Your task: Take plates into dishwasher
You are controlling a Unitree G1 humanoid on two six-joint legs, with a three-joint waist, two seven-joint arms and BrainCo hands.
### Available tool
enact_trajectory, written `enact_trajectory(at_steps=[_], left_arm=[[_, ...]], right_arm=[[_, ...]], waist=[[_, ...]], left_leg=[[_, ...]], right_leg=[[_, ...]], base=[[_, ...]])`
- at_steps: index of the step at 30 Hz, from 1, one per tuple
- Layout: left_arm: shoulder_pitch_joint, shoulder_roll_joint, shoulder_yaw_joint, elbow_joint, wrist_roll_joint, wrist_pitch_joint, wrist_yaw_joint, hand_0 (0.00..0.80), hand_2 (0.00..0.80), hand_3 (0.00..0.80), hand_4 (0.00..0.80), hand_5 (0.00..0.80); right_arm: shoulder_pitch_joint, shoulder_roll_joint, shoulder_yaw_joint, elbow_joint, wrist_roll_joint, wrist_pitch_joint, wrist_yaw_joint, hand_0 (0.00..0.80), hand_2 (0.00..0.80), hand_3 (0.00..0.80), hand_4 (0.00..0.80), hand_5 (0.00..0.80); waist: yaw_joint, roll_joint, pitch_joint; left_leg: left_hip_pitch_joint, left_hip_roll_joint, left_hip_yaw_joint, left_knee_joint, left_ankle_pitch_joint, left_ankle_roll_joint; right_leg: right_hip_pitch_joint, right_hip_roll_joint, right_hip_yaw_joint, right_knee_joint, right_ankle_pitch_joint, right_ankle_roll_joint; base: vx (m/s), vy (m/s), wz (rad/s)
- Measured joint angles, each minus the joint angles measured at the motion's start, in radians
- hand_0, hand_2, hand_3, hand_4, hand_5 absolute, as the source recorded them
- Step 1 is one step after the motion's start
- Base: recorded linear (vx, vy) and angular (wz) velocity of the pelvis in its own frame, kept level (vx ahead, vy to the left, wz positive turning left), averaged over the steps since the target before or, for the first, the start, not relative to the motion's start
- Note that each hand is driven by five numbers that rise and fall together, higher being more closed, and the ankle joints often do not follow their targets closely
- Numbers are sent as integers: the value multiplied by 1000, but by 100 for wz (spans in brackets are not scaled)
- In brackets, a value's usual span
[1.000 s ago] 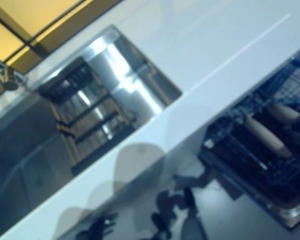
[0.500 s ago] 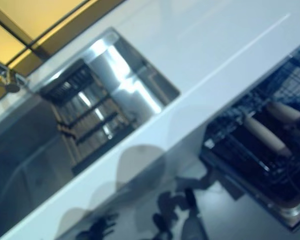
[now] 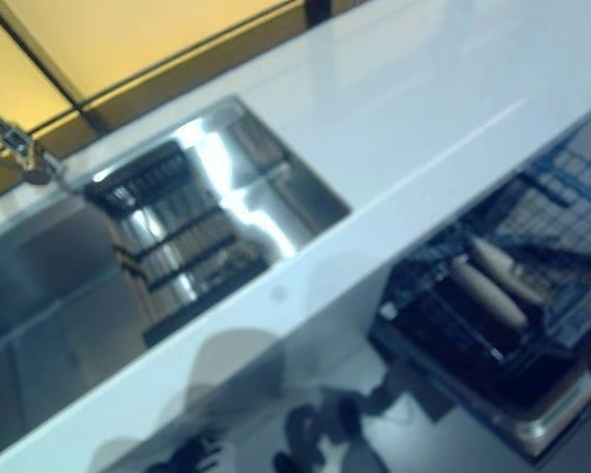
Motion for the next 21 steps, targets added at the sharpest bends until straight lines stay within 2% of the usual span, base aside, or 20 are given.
enact_trajectory(at_steps=[9,15,21], left_arm=[[15,3,37,52,55,-2,19,0,0,0,0,0],[21,4,37,86,75,-2,27,0,0,0,0,0],[34,2,37,101,76,-2,31,0,0,0,0,0]], right_arm=[[144,-18,-99,-10,27,3,30,0,0,0,0,0],[209,-38,-147,-6,31,1,48,0,0,0,0,0],[268,-39,-179,-1,69,0,59,0,0,0,0,0]], waist=[[-4,-81,-103],[-29,-98,-136],[-29,-102,-182]], left_leg=[[18,2,4,-1,-5,0],[32,3,4,-1,-6,0],[38,6,4,-1,-7,-1]], right_leg=[[17,0,0,-1,-2,0],[31,-3,0,-1,-3,0],[37,0,0,-1,-4,-1]], base=[[43,17,0],[34,43,0],[26,71,0]])
